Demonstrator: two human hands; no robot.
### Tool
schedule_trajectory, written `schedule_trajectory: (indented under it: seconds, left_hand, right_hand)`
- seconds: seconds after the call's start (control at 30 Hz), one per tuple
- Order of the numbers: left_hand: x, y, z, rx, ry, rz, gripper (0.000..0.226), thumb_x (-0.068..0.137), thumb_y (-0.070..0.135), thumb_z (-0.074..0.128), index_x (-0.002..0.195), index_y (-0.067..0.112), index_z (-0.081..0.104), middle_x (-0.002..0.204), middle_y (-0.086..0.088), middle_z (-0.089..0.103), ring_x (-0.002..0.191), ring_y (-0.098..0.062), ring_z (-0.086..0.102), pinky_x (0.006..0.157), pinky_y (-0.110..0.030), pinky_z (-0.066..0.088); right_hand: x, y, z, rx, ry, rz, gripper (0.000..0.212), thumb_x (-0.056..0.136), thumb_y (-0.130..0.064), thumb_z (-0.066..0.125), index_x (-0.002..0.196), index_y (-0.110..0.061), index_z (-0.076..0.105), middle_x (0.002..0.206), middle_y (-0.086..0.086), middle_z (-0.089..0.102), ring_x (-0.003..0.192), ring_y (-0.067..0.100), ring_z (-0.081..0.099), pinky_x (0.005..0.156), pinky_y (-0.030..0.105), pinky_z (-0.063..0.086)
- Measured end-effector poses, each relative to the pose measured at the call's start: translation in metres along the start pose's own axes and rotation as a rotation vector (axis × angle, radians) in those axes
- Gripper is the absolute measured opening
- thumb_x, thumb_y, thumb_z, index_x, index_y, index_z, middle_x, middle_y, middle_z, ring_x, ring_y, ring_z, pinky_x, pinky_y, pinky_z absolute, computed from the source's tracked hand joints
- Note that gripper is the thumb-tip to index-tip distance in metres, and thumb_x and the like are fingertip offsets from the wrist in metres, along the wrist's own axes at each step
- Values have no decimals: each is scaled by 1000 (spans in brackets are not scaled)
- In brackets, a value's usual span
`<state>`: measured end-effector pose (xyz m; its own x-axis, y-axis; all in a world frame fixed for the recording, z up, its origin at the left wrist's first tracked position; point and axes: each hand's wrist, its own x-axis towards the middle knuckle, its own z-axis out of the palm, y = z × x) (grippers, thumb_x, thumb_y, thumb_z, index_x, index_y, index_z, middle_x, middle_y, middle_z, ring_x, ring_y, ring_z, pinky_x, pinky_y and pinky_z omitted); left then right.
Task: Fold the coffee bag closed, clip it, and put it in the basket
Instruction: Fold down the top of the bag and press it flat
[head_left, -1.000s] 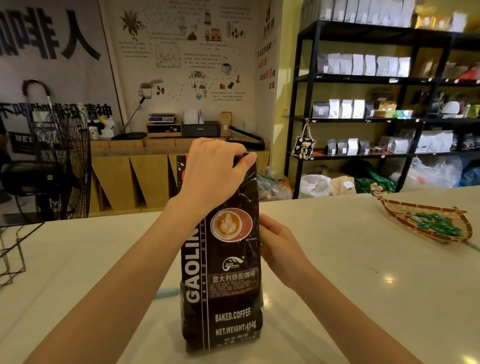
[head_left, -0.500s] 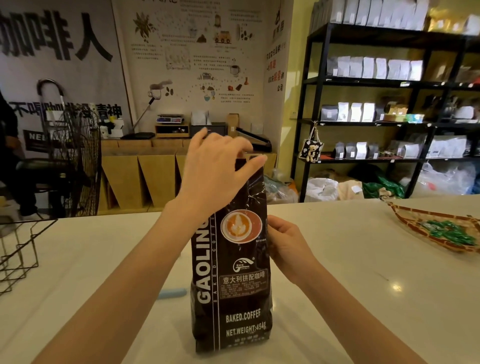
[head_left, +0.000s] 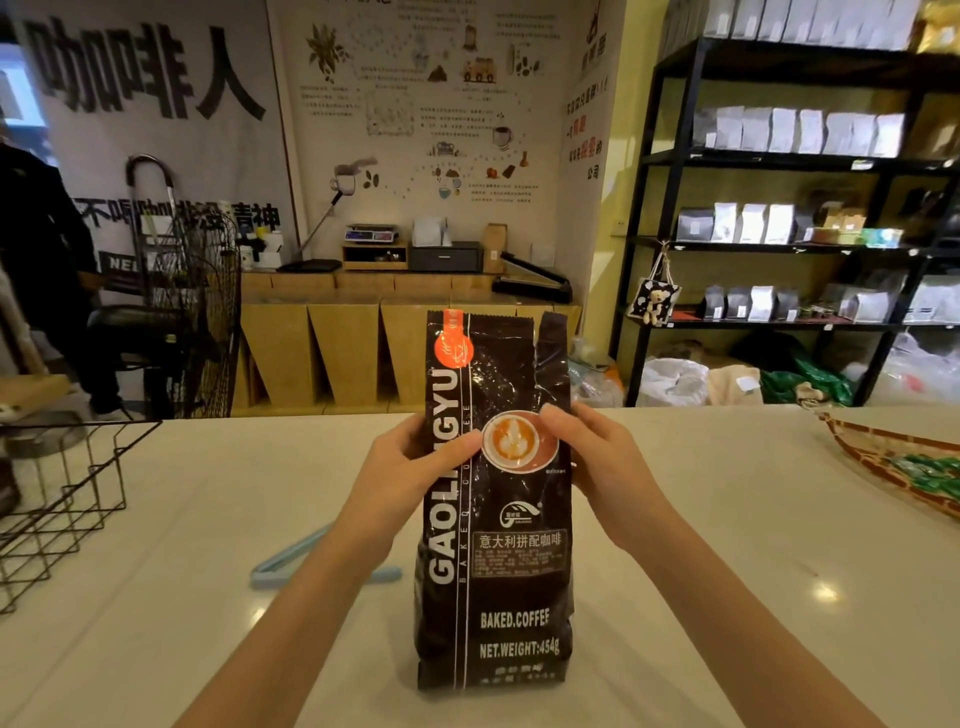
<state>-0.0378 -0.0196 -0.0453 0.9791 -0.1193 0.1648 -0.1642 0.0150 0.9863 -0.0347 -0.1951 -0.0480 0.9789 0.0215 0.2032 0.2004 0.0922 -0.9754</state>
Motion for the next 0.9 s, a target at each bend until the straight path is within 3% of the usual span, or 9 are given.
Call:
schedule_trajectory:
  seconds: [0.07, 0.17, 0.33, 0.47, 0.57, 0.67, 0.8, 0.9]
  left_hand:
    - [-2, 2, 4, -46, 14, -14, 34, 61, 33, 71, 93, 26, 64, 83, 6, 75, 76, -10, 71, 59, -19, 54]
    - [-5, 1, 12, -64, 86, -3, 42, 52, 39, 72, 92, 27, 62, 83, 4, 75, 74, -12, 72, 61, -24, 55]
    - [-4, 1, 12, -59, 175, 5, 31, 63, 28, 75, 91, 19, 67, 86, -5, 75, 76, -19, 72, 71, -38, 58]
    - [-2, 0, 9, -71, 179, -15, 25, 67, 22, 75, 89, 13, 69, 82, -7, 76, 75, -22, 72, 68, -37, 58]
    - [0, 2, 5, -107, 173, -64, 13, 71, 26, 70, 77, 14, 71, 72, -5, 76, 71, -23, 72, 65, -35, 58]
    - [2, 6, 1, -122, 174, -83, 28, 79, 38, 59, 68, 15, 71, 68, -2, 76, 67, -18, 71, 65, -32, 53]
    - [1, 10, -2, -151, 178, -78, 30, 82, 34, 57, 68, 12, 71, 63, 1, 74, 60, -12, 70, 59, -27, 48]
    - [0, 11, -3, -222, 168, -91, 25, 82, 28, 58, 70, 11, 71, 63, -1, 74, 59, -15, 69, 58, -27, 50]
  right_hand:
    - [0, -1, 3, -8, 8, -29, 50, 58, -38, 70, 101, -14, 64, 98, 6, 72, 91, 21, 69, 77, 30, 53]
    - [0, 1, 8, 18, 39, -61, 41, 61, -26, 75, 98, -12, 65, 95, 9, 73, 86, 22, 71, 72, 29, 56]
    - [3, 6, 13, 45, 72, -58, 22, 75, -17, 70, 95, -9, 65, 89, 9, 73, 79, 20, 71, 70, 29, 57]
    - [3, 5, 15, 69, 68, -60, 15, 77, -19, 67, 88, -9, 67, 81, 7, 72, 71, 15, 70, 58, 19, 55]
    - [3, 4, 13, 75, 63, -61, 14, 76, -20, 68, 86, -10, 68, 82, 6, 73, 75, 17, 70, 62, 20, 55]
    - [2, 3, 12, 80, 51, -100, 6, 76, -18, 67, 81, -17, 69, 78, 1, 74, 75, 16, 70, 64, 20, 56]
    - [-1, -1, 14, 64, 49, -204, 22, 77, -15, 64, 95, -27, 59, 68, -5, 75, 67, 13, 71, 58, 20, 55]
    - [-3, -4, 15, 47, 68, -315, 39, 79, -8, 63, 104, -34, 49, 72, -5, 76, 67, 16, 72, 56, 23, 56]
